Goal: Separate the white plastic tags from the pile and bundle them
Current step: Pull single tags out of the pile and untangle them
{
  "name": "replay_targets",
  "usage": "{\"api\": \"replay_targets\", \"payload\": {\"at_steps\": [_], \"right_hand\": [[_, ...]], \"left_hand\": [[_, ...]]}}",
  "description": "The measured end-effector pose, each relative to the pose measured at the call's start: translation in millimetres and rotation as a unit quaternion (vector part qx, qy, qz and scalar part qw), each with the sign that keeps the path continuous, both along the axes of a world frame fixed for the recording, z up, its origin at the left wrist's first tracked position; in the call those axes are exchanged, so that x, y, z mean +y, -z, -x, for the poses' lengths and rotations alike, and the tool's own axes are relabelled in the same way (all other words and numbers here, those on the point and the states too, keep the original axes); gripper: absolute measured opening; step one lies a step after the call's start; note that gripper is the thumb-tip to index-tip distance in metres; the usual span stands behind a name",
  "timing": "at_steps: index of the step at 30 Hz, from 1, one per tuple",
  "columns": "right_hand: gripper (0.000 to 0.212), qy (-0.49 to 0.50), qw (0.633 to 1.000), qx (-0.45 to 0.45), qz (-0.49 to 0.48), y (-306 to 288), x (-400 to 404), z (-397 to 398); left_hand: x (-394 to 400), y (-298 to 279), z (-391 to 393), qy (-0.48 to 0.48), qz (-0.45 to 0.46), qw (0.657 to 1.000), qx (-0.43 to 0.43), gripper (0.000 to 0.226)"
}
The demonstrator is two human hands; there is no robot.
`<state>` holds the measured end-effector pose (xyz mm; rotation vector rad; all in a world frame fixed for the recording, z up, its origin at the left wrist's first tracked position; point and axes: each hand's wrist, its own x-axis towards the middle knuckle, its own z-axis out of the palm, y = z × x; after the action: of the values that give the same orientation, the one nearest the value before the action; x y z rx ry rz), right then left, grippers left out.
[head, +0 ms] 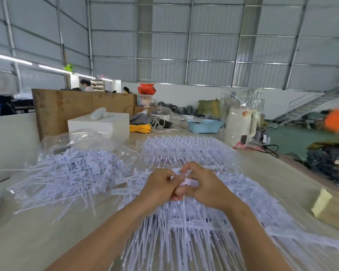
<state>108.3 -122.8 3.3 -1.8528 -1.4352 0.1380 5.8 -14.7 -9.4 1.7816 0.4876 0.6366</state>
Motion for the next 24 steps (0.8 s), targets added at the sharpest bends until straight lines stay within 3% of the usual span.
{"api": "replay_targets", "payload": {"at_steps": [2, 4, 7, 10, 20, 24], "right_hand": [[0.028, 0.013, 1.000, -0.004, 0.014, -0.5, -1.7, -4.0], [0.010, 0.016, 0.999, -0.028, 0.025, -2.1, -5.6, -6.4], [0.021, -0.010, 1.000, -0.011, 0.015, -1.9, -9.4, -4.4], [0.019, -0.007, 1.000, 0.001, 0.012, -2.3, -8.9, -3.4], [0.022, -0.041, 0.998, 0.035, 0.035, -2.6, -10.4, -0.5], [0.013, -0.044, 0.998, 0.035, 0.010, -2.5, -10.5, -1.3]], "left_hand": [[2.3, 1.5, 2.0, -0.010, 0.035, 0.999, -0.010, 0.025], [1.7, 1.2, 3.4, 0.000, 0.084, 0.996, -0.033, 0.024], [-3.6, 2.0, 2.1, 0.015, 0.130, 0.990, -0.049, 0.022], [-8.2, 3.6, 0.9, 0.034, 0.156, 0.986, -0.050, 0.027], [-12.7, 6.6, 3.0, 0.031, -0.034, 0.997, -0.054, 0.039], [-13.7, 5.4, 0.9, 0.028, -0.032, 0.998, -0.051, 0.040]]}}
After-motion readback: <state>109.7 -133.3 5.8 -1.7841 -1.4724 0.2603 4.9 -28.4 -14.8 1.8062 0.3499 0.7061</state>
